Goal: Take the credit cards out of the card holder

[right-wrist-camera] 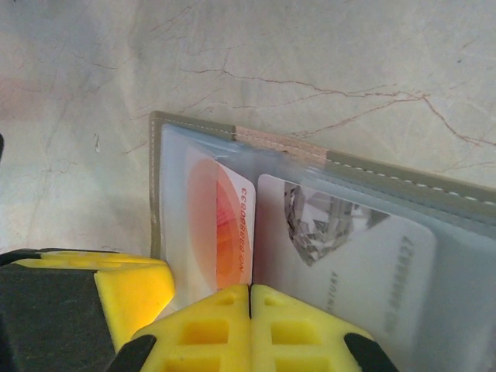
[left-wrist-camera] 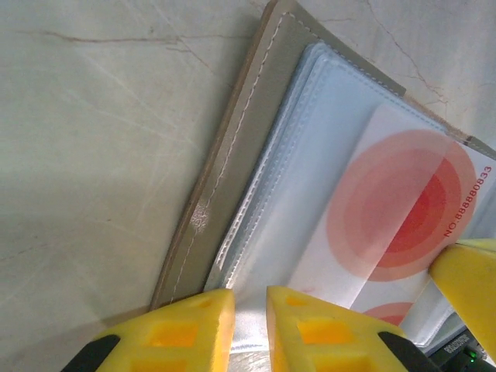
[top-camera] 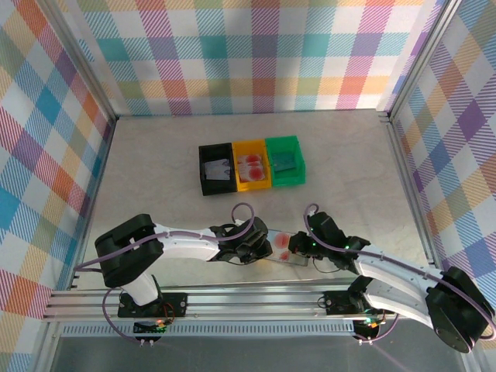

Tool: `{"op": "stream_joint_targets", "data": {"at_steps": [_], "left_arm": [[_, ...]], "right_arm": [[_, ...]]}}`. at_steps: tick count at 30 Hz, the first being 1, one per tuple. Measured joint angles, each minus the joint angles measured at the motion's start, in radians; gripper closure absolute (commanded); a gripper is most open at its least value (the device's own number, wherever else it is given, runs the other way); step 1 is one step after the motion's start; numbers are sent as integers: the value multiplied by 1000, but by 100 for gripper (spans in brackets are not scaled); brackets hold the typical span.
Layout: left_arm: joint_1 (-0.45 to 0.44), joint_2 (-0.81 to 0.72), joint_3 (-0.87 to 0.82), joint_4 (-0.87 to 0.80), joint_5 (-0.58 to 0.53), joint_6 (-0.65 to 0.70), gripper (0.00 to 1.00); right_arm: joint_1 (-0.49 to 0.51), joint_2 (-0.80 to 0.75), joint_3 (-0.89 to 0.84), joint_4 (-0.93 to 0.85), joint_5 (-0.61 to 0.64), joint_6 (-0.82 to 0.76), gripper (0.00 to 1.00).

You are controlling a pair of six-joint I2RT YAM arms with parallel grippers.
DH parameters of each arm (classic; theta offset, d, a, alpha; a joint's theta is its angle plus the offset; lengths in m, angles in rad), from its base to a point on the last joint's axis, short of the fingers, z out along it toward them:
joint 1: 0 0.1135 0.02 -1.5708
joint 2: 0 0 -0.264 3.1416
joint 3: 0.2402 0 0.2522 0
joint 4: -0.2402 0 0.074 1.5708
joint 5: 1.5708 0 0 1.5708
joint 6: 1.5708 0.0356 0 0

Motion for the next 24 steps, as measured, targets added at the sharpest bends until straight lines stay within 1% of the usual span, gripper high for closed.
{"op": "stream_joint_targets", "data": {"at_steps": [12, 17, 19, 22, 24], "left_arm": [[0, -4, 8, -29, -5, 3, 78], [0, -6, 14, -45, -8, 8, 77], [0, -6, 19, -56, -8, 11, 74], [0, -6, 23, -59, -8, 16, 74], [0, -6, 23, -59, -8, 19, 69]], "right_arm": [[-33, -86, 0, -54, -13, -23, 100], [-39, -137, 0, -65, -37, -33, 100], [-39, -142, 0, -68, -49, -43, 100], [-39, -143, 0, -80, -68, -50, 100], [-40, -146, 0, -92, -79, -54, 100]]}}
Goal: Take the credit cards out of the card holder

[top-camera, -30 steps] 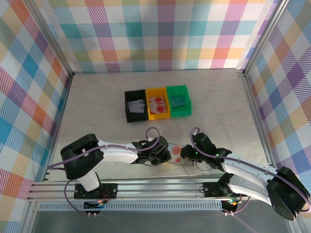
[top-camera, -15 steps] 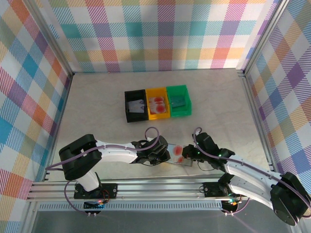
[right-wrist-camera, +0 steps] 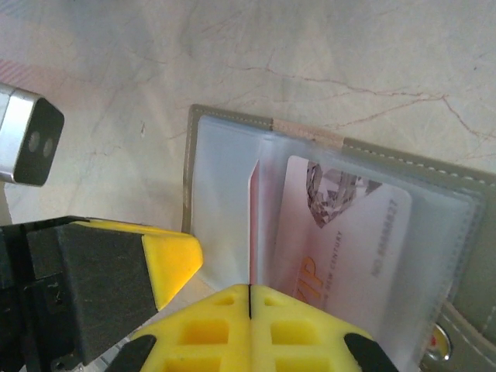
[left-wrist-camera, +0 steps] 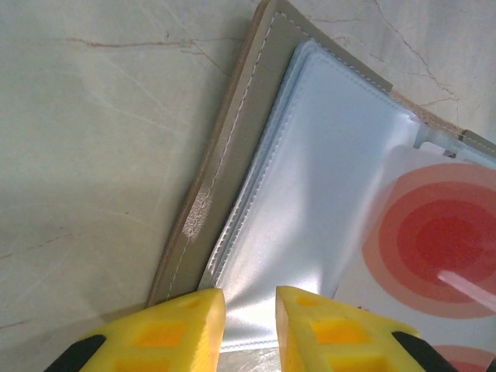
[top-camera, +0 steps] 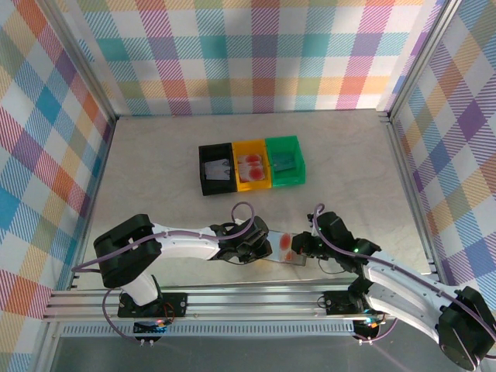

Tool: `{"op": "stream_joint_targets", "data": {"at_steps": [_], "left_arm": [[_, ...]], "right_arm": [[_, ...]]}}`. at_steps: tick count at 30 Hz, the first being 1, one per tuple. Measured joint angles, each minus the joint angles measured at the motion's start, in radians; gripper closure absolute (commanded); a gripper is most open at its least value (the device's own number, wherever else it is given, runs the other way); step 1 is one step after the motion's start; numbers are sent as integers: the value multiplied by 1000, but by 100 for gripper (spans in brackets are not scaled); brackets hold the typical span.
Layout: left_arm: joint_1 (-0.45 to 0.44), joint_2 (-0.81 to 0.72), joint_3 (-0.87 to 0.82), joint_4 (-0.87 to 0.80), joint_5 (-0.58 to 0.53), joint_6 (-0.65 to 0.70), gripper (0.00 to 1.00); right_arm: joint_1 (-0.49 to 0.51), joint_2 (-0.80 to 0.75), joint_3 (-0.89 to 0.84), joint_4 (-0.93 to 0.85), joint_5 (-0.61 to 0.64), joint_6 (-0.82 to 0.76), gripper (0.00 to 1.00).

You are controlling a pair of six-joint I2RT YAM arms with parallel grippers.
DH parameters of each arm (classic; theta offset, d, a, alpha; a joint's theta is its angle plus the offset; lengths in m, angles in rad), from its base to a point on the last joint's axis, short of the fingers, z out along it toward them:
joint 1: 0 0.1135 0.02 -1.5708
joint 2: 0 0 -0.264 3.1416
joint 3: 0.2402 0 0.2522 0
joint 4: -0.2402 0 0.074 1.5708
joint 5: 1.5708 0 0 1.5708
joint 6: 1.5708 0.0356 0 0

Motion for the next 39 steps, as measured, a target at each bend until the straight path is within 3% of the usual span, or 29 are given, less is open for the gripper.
{"op": "stream_joint_targets", "data": {"at_steps": [11, 16, 24, 39], "left_arm": [[9, -37, -9, -35, -10, 15, 61], [19, -74, -43, -30, -11, 26, 49], [21, -100, -72, 15, -8, 36, 39], [21, -305, -253, 164, -36, 34, 38]], "right_arm": [[-8, -50, 11, -65, -19, -23, 100], [-14, -76, 11, -64, -25, -22, 100], [-19, -77, 11, -41, -56, -16, 100], [-31, -93, 3, 40, -108, 10, 100]]}}
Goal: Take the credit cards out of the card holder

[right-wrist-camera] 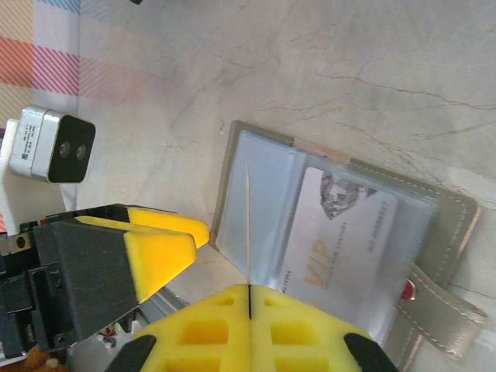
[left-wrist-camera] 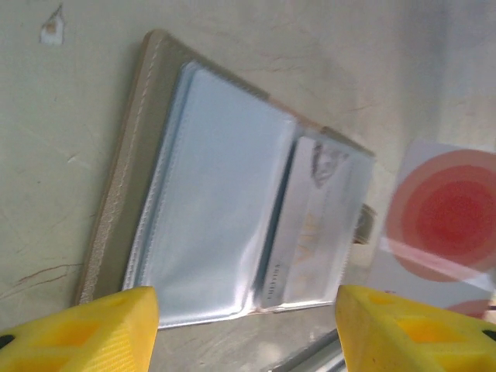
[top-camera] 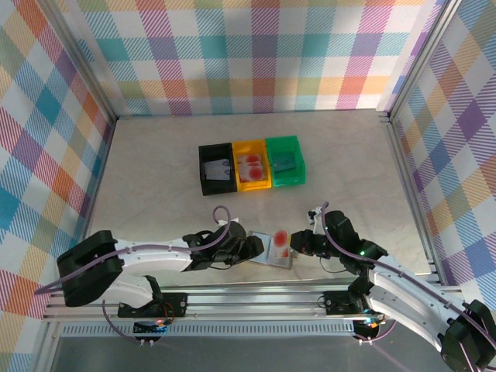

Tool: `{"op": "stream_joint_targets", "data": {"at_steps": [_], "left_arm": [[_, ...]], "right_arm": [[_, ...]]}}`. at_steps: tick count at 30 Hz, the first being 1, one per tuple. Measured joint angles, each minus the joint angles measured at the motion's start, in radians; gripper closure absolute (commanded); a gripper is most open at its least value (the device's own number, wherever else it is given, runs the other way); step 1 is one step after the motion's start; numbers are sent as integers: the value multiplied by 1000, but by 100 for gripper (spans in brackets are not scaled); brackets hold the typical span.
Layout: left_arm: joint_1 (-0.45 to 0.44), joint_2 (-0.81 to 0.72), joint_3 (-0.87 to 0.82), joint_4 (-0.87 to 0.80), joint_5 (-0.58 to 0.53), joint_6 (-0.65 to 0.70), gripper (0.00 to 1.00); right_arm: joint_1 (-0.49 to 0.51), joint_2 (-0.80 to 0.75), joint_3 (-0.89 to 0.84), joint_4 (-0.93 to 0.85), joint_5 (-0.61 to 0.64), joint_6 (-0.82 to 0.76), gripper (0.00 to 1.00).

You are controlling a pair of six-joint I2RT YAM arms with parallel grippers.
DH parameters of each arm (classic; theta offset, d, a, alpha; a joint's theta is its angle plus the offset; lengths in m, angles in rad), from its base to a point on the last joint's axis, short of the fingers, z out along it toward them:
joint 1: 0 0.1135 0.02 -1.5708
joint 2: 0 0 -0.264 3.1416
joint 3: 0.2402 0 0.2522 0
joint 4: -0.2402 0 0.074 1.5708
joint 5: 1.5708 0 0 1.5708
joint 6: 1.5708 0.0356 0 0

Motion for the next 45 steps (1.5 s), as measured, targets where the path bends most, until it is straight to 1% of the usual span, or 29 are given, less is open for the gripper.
{"op": "stream_joint_targets", "data": {"at_steps": [7, 29, 34, 41, 45], "left_arm": [[0, -72, -21, 98, -8, 12, 38], [-13, -50, -65, 326, -7, 3, 41], [-16, -42, -71, 357, -8, -1, 43], [-22, -18, -77, 401, -8, -11, 48], [-22, -18, -78, 424, -9, -23, 54]], "right_arm": [[-1, -5, -2, 25, -29, 6, 100], [-2, -10, -16, 138, -114, 66, 100], [-2, -10, -16, 160, -127, 76, 100], [-2, -2, -16, 183, -148, 85, 100], [-2, 6, -17, 204, -159, 97, 100]]}}
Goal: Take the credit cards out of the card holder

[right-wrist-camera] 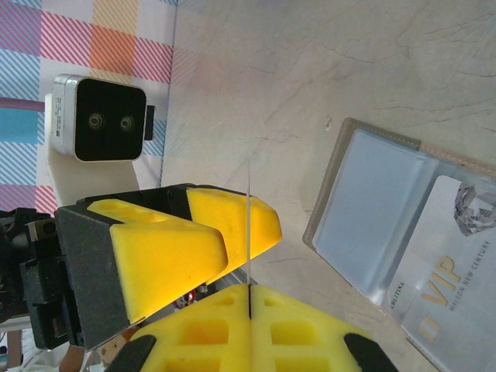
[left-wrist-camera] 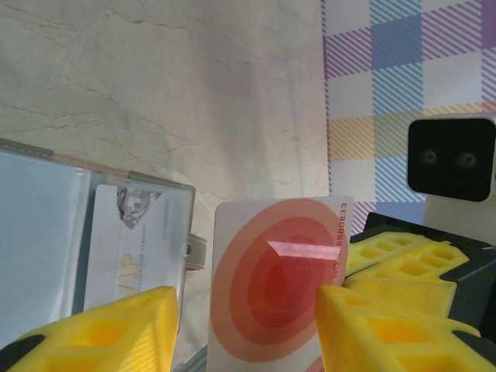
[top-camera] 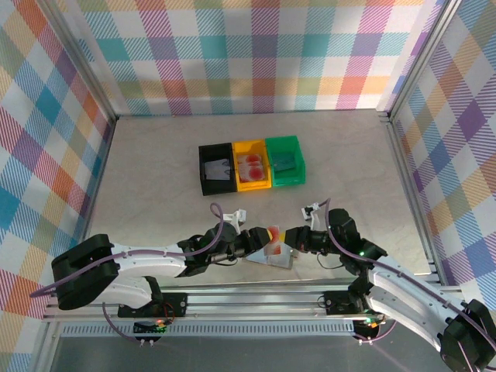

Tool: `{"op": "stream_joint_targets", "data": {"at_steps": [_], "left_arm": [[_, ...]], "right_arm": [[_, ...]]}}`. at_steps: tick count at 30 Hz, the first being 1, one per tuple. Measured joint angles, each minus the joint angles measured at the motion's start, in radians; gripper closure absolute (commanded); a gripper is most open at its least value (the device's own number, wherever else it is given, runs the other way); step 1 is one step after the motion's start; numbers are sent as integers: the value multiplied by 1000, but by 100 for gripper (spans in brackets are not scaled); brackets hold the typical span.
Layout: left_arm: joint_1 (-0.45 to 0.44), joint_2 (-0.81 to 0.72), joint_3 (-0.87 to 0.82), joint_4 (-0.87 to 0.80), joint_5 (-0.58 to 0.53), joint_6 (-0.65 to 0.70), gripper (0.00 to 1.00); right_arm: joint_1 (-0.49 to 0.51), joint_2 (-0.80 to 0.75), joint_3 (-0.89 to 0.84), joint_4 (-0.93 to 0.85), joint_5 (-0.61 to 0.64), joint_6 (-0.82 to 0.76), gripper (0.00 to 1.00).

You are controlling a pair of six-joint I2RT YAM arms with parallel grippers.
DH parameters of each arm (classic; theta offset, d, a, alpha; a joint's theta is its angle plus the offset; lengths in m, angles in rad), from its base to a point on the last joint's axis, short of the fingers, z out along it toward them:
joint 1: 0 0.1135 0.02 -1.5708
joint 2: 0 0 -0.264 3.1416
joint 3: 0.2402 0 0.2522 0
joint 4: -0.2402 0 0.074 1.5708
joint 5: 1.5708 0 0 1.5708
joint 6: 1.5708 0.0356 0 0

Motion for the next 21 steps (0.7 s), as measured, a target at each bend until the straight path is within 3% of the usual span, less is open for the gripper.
{"op": "stream_joint_targets", "data": {"at_steps": [21], "left_arm": [[0, -64, -45, 63, -34, -34, 77]], "right_arm": [[-6, 11, -20, 62, -29, 15, 100]]}}
